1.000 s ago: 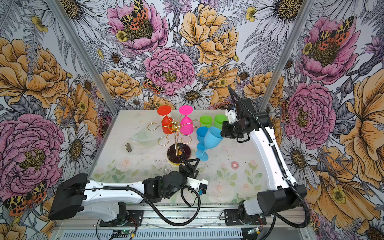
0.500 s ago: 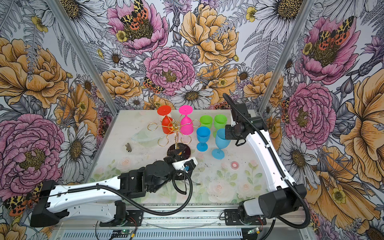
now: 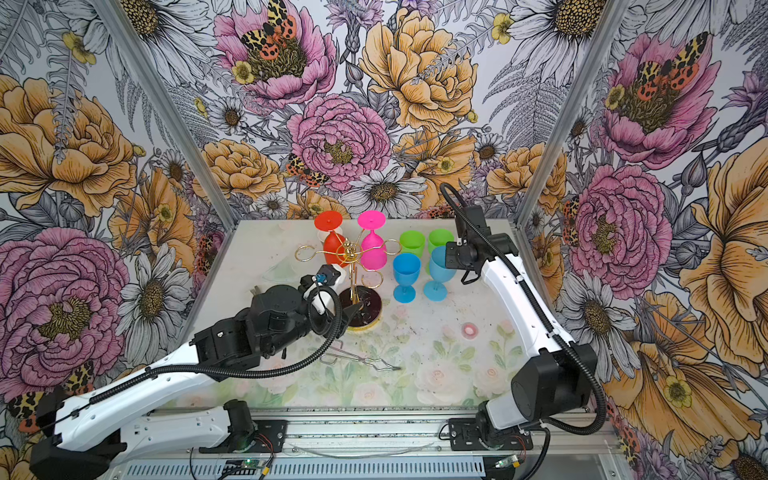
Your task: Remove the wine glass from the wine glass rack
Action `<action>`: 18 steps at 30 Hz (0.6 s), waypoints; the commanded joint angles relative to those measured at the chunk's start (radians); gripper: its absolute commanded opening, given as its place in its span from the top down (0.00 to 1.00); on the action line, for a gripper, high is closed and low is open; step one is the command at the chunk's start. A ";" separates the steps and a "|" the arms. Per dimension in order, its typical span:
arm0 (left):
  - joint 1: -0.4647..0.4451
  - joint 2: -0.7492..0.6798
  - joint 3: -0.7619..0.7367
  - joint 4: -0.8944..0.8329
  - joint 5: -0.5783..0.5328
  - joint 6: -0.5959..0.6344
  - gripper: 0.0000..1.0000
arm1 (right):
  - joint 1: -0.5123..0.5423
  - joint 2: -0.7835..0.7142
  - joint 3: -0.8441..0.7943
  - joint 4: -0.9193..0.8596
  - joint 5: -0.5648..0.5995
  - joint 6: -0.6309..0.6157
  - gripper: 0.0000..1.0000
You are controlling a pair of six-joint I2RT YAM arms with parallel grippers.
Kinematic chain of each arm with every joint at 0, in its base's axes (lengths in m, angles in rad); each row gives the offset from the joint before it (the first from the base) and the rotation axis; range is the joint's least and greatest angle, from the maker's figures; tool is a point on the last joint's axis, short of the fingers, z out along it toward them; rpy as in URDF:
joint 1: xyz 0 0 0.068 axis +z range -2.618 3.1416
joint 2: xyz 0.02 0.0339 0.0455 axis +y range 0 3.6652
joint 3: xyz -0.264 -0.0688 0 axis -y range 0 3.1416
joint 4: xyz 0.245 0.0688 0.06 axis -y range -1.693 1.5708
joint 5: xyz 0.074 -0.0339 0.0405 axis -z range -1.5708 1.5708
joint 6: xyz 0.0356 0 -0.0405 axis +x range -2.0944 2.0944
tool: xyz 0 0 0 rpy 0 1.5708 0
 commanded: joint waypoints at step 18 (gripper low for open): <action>0.313 -0.197 -0.002 -0.236 0.150 -0.243 0.12 | 0.005 0.099 -0.040 0.162 0.091 0.023 1.00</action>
